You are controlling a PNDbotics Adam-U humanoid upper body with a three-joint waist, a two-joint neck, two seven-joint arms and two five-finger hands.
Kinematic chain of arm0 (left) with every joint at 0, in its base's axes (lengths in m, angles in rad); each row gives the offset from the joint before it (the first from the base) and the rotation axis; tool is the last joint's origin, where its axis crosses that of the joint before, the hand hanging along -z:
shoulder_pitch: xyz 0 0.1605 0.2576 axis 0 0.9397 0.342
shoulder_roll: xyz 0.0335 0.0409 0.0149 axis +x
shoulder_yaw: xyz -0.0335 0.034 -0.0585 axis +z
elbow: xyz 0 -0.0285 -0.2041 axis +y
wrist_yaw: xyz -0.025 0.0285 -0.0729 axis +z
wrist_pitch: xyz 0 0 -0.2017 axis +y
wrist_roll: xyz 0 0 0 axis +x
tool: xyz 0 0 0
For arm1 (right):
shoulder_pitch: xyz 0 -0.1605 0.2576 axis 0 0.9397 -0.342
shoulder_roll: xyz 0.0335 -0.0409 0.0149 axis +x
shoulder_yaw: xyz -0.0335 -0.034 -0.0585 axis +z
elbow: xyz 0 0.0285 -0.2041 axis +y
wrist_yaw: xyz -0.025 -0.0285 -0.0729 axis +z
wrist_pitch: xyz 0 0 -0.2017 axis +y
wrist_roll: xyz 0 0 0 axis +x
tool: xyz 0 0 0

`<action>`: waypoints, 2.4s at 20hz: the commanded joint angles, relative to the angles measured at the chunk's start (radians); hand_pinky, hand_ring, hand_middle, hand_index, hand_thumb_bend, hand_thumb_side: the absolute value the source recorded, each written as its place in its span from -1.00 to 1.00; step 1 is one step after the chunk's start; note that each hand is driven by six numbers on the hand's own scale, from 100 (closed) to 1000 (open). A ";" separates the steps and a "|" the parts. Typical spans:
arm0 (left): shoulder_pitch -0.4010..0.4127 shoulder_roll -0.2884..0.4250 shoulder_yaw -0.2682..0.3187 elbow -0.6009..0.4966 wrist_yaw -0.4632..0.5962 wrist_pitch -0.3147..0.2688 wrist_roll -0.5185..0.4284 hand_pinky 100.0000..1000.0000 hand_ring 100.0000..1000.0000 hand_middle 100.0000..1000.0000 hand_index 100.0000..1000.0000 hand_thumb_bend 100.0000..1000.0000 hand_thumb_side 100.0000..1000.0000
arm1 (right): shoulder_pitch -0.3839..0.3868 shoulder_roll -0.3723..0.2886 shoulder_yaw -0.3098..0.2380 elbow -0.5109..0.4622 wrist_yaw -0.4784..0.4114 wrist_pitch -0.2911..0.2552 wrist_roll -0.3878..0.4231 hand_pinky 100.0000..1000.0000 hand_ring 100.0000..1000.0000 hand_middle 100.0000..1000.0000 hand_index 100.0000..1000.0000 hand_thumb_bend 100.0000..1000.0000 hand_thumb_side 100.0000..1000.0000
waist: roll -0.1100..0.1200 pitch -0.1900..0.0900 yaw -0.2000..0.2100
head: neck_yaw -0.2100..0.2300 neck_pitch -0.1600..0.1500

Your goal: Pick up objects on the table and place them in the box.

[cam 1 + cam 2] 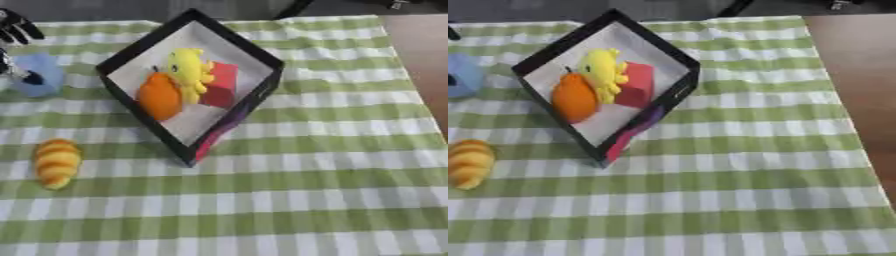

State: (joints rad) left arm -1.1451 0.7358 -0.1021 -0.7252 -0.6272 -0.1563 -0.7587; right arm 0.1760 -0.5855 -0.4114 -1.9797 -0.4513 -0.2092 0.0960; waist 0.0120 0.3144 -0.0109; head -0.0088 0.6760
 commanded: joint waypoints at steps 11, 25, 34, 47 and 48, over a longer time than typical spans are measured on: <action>-0.008 0.042 0.012 -0.008 -0.027 0.004 -0.041 0.85 0.76 0.68 0.63 0.26 -0.99 | -0.008 -0.003 -0.008 -0.020 0.014 0.003 0.011 0.52 0.37 0.33 0.65 -1.00 -0.02 | 0.014 0.015 -0.016 | 0.034 -0.024; -0.004 0.042 0.035 -0.006 -0.086 0.014 0.026 0.88 0.81 0.70 0.63 0.34 -1.00 | -0.010 0.016 -0.006 -0.020 0.027 0.016 0.026 0.53 0.37 0.33 0.65 -1.00 -0.04 | 0.016 0.030 -0.026 | 0.047 -0.047; 0.001 0.050 0.058 0.022 -0.118 0.036 0.028 0.87 0.80 0.70 0.63 0.32 -1.00 | -0.009 0.027 -0.007 -0.020 0.036 0.018 0.033 0.53 0.37 0.32 0.65 -1.00 -0.04 | 0.018 0.037 -0.035 | 0.047 -0.058; 0.007 0.044 0.075 0.060 -0.123 0.058 0.052 0.81 0.76 0.69 0.60 0.15 -1.00 | -0.011 0.040 -0.006 -0.020 0.046 0.019 0.040 0.53 0.37 0.32 0.65 -1.00 -0.04 | 0.020 0.047 -0.047 | 0.050 -0.067; 0.008 0.045 0.076 0.062 -0.126 0.060 0.055 0.80 0.76 0.68 0.60 0.11 -1.00 | -0.010 0.042 -0.006 -0.020 0.047 0.020 0.041 0.53 0.37 0.32 0.65 -1.00 -0.04 | 0.020 0.047 -0.048 | 0.050 -0.068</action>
State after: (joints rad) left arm -1.1250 0.7402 -0.0370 -0.6571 -0.7455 -0.0973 -0.7107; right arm 0.1668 -0.5286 -0.4114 -1.9797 -0.4091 -0.1877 0.1335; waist 0.0191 0.3598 -0.0568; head 0.0399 0.6220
